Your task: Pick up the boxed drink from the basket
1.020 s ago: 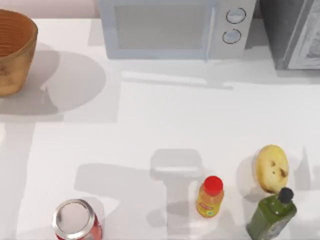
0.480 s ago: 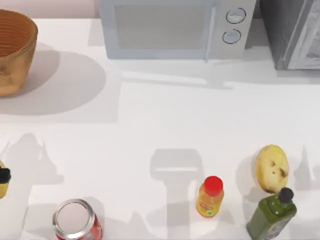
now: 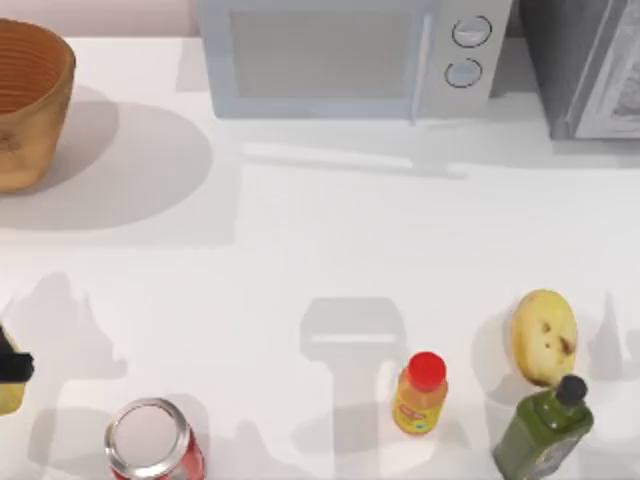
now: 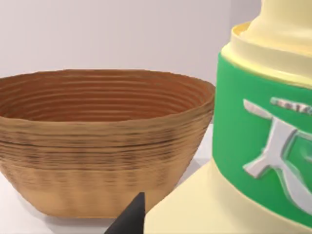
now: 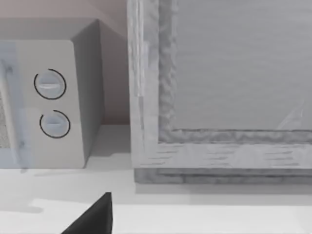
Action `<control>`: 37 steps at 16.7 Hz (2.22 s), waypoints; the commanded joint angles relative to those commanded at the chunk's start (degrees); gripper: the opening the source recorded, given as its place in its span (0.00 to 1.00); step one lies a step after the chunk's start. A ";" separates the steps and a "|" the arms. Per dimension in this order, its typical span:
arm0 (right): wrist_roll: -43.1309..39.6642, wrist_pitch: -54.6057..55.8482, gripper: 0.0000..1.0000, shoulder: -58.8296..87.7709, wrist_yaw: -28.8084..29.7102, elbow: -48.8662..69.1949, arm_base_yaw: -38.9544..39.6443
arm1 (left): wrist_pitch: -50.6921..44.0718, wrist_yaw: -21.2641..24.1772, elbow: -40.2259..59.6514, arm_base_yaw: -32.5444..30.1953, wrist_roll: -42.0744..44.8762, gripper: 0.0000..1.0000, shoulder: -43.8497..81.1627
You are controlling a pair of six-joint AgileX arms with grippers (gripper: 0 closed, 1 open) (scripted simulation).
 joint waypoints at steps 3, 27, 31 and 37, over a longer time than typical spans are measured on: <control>0.00 0.00 1.00 0.00 0.00 0.00 0.00 | 1.04 -3.43 2.11 -2.65 -0.25 0.00 3.55; 0.00 0.00 1.00 0.00 0.00 0.00 0.00 | 42.92 -101.88 68.43 -69.27 -4.60 0.00 115.58; 0.00 0.00 1.00 0.00 0.00 0.00 0.00 | 43.49 -103.19 69.35 -70.25 -4.64 0.00 117.12; 0.00 0.00 1.00 0.00 0.00 0.00 0.00 | 43.17 -93.42 73.05 -68.06 -5.00 0.00 122.68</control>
